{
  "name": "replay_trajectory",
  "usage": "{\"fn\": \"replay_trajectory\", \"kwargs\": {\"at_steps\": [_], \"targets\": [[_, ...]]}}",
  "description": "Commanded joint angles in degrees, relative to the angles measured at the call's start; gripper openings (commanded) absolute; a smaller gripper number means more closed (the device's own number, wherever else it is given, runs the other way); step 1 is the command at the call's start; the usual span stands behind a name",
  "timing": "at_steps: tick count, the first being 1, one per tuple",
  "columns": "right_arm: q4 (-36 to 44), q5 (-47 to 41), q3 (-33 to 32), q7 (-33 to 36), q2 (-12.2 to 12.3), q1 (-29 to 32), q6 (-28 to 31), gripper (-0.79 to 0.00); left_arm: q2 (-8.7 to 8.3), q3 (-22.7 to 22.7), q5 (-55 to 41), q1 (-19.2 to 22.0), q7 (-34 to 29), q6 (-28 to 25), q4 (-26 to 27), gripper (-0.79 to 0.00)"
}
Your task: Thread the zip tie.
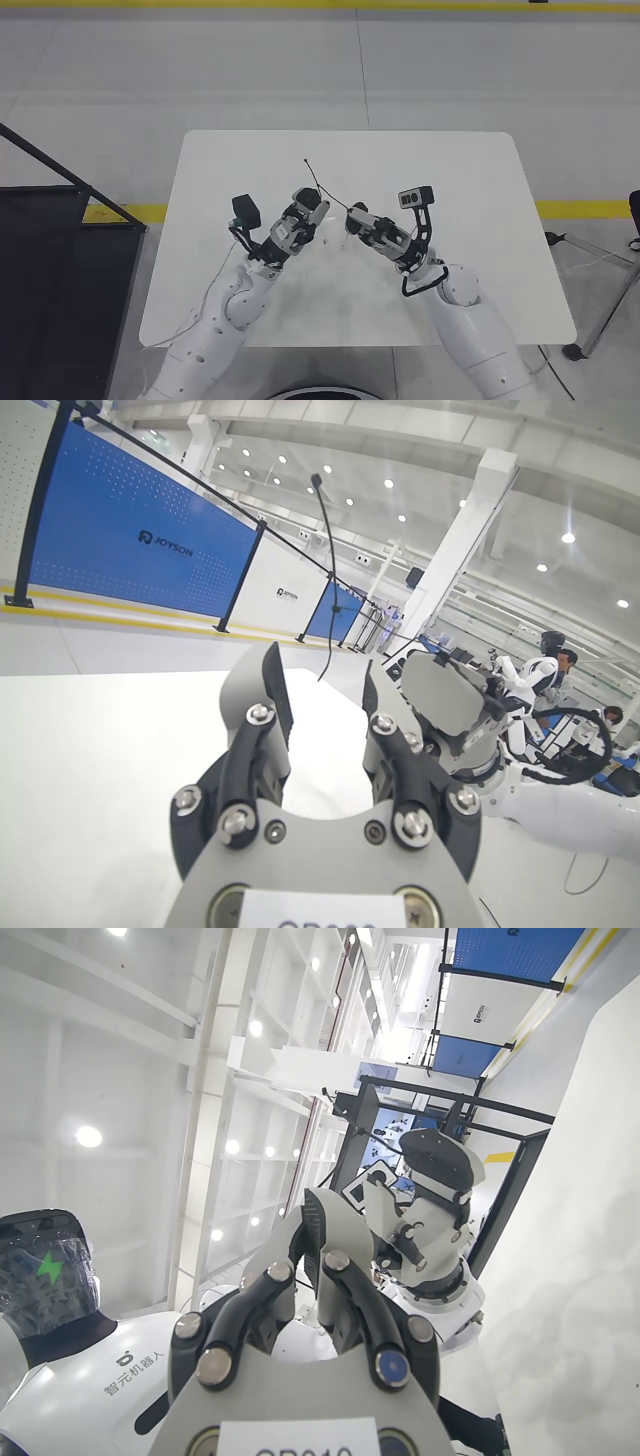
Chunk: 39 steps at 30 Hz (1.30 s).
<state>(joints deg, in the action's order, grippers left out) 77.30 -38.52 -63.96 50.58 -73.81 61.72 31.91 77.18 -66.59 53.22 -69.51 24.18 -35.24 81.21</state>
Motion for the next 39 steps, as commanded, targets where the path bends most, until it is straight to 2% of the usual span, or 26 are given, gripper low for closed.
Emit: {"fn": "replay_trajectory", "kwargs": {"at_steps": [1,5,8,11,12,21,39], "targets": [[-0.1,0.2,0.2,0.0,-0.1,-0.1,-0.1,-0.785,0.06,0.1,0.0,0.1,0.2,0.2,-0.1,-0.397],[-0.2,0.6,0.3,0.0,-0.2,-0.2,-0.2,-0.785,0.16,0.2,0.2,0.4,0.5,0.4,-0.4,-0.422],[-0.2,0.7,0.3,0.0,-0.2,-0.2,-0.3,-0.785,0.21,0.2,0.4,0.5,0.7,0.5,-0.6,-0.486],[-0.2,0.7,0.3,0.0,-0.3,-0.2,-0.5,-0.785,0.24,0.2,0.6,0.5,0.8,0.4,-0.9,-0.736],[-0.2,0.7,0.2,0.0,-0.3,-0.2,-0.5,-0.785,0.25,0.2,0.8,0.6,0.8,0.4,-0.9,-0.785],[-0.4,-2.7,-1.1,-0.5,-0.5,0.2,0.6,-0.785,0.10,-0.1,3.7,0.4,0.6,0.6,-1.6,-0.785],[-1.3,-11.3,-3.8,3.7,-0.8,0.8,2.0,-0.785,-1.47,-2.2,12.9,-1.8,-1.0,-4.7,-1.4,-0.785]]}}
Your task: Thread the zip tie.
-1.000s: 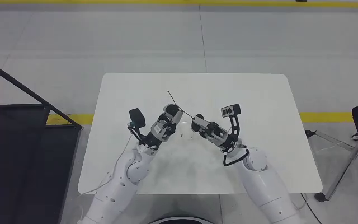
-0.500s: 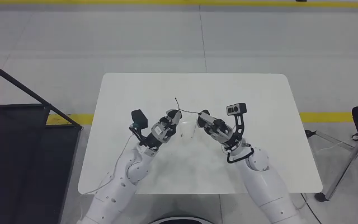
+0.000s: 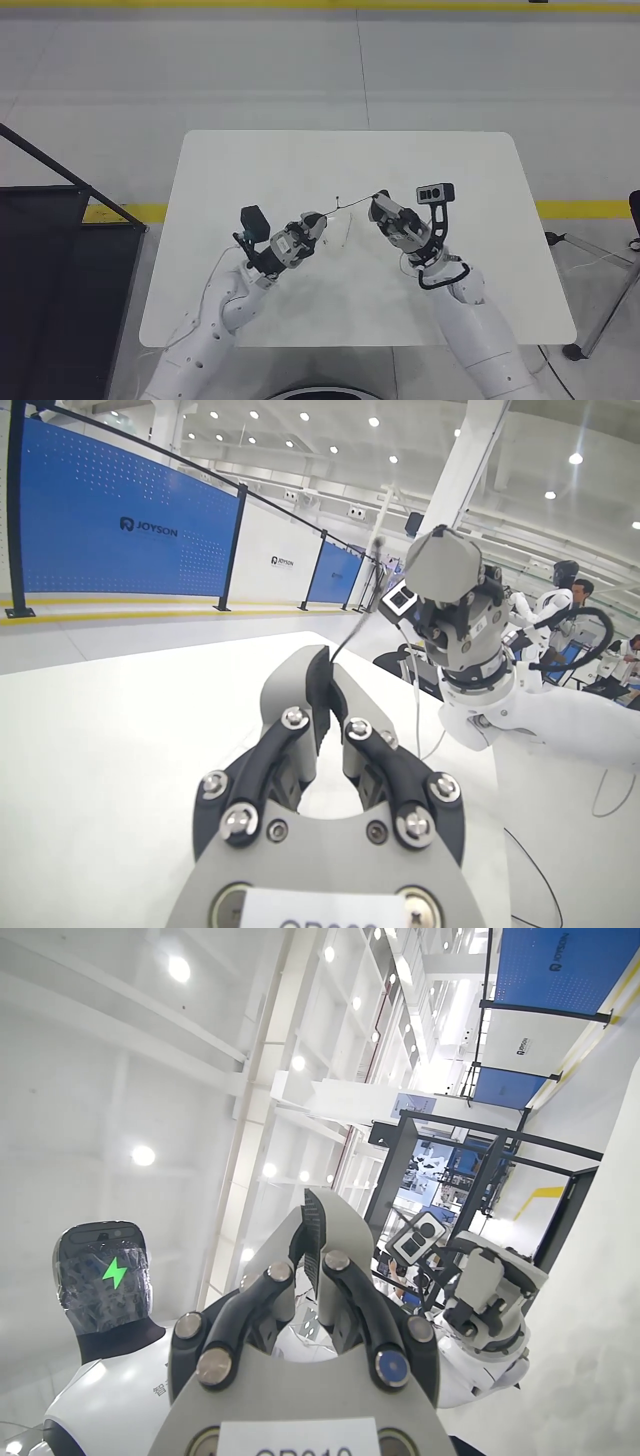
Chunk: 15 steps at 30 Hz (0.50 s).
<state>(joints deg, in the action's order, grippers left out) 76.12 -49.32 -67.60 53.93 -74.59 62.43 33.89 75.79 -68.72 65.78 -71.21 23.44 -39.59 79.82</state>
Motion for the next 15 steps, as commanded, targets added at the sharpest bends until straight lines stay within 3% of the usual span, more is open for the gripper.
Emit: {"fn": "replay_trajectory", "kwargs": {"at_steps": [1,15], "targets": [[-0.1,-0.8,-0.3,0.6,0.0,0.1,0.1,-0.785,-0.17,-0.2,0.6,-0.1,-0.3,-0.6,-0.1,-0.785],[-1.0,-3.1,-1.5,3.4,-0.3,0.3,-0.6,-0.785,-0.80,-0.4,2.1,-1.1,-0.6,-1.9,0.3,-0.785]]}}
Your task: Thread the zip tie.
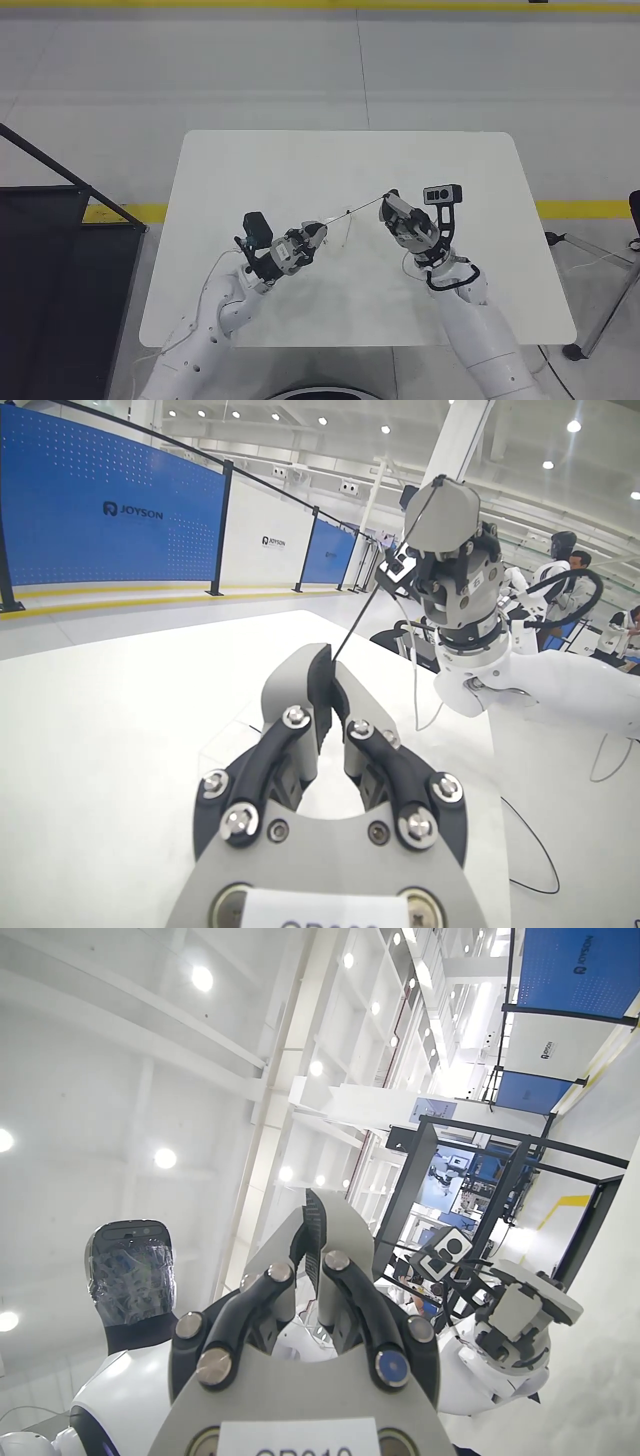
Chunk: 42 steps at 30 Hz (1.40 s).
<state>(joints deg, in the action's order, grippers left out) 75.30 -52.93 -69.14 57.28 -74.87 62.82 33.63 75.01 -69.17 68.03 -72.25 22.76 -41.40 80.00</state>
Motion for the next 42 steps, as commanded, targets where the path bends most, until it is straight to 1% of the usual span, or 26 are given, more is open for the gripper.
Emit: {"fn": "replay_trajectory", "kwargs": {"at_steps": [1,3,4,10,16,18,22,24,28,30,42], "targets": [[-0.2,1.1,0.1,0.1,0.0,-0.2,-1.0,-0.785,-0.02,0.1,-0.3,-0.1,0.2,-0.2,0.1,-0.711],[-0.4,2.4,0.3,-0.1,0.0,-0.6,-2.1,-0.785,-0.02,0.2,-0.9,-0.1,0.5,-0.2,0.2,-0.354],[-0.5,3.2,0.3,-0.2,0.0,-0.8,-2.6,-0.785,-0.01,0.2,-1.2,-0.2,0.7,0.0,0.3,0.000],[0.0,5.8,0.2,-0.7,0.0,-0.8,-2.4,-0.785,-0.02,-0.3,-3.2,-0.2,2.0,1.1,0.5,0.000],[1.7,9.3,-2.1,0.6,0.7,0.2,-1.0,-0.785,-0.56,-3.1,-5.2,-1.2,3.0,0.1,0.8,0.000],[2.8,13.0,-3.4,0.9,1.1,0.9,0.1,-0.785,-0.78,-4.4,-6.6,-1.8,3.4,-0.3,1.1,0.000],[6.5,22.1,-5.7,-0.8,1.9,3.2,2.5,-0.785,-1.15,-7.0,-10.9,-2.8,3.6,-1.3,1.8,0.000],[8.3,26.7,-6.6,-1.5,2.3,4.5,2.4,-0.785,-1.30,-8.1,-13.1,-3.2,3.2,-1.4,2.3,0.000],[11.3,34.7,-8.3,-5.7,2.8,6.7,1.8,-0.785,-1.59,-10.0,-16.0,-4.1,2.6,-2.3,3.4,0.000],[11.3,34.7,-8.3,-5.7,2.8,6.7,1.8,-0.785,-1.73,-11.0,-18.0,-4.7,2.5,-2.9,4.0,0.000],[11.5,34.9,-8.3,-5.9,2.8,6.8,1.7,-0.785,-1.73,-11.0,-18.0,-4.7,2.5,-2.9,4.0,0.000]]}}
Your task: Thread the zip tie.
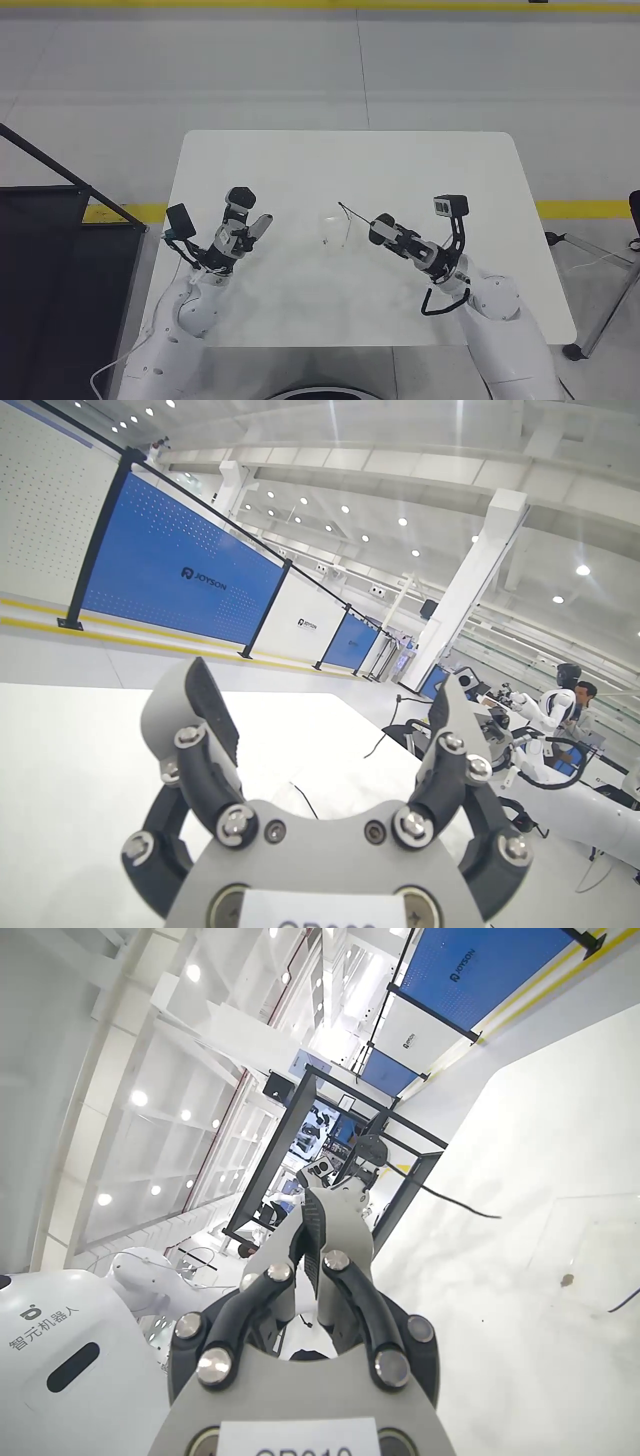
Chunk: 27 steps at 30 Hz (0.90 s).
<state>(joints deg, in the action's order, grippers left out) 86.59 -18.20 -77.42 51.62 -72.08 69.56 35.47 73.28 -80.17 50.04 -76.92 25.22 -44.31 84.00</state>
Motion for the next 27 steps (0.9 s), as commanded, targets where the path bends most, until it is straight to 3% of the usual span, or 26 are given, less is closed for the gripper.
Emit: {"fn": "replay_trajectory", "kwargs": {"at_steps": [1,9,16,27], "targets": [[1.2,2.1,0.0,-0.7,0.1,0.0,-0.2,-0.785,0.00,0.0,0.0,0.0,0.0,0.0,0.0,0.000],[11.1,22.7,-1.4,-4.7,1.0,2.5,-3.6,-0.785,0.00,0.0,0.0,0.0,0.0,0.0,0.0,0.000],[19.6,47.2,1.0,-10.2,1.4,5.4,-9.1,-0.785,0.00,0.0,0.0,0.0,0.0,0.0,0.0,0.000],[22.6,76.9,8.3,-16.2,1.4,5.3,-18.0,-0.785,0.00,0.0,0.0,0.0,0.0,0.0,0.0,0.000]]}}
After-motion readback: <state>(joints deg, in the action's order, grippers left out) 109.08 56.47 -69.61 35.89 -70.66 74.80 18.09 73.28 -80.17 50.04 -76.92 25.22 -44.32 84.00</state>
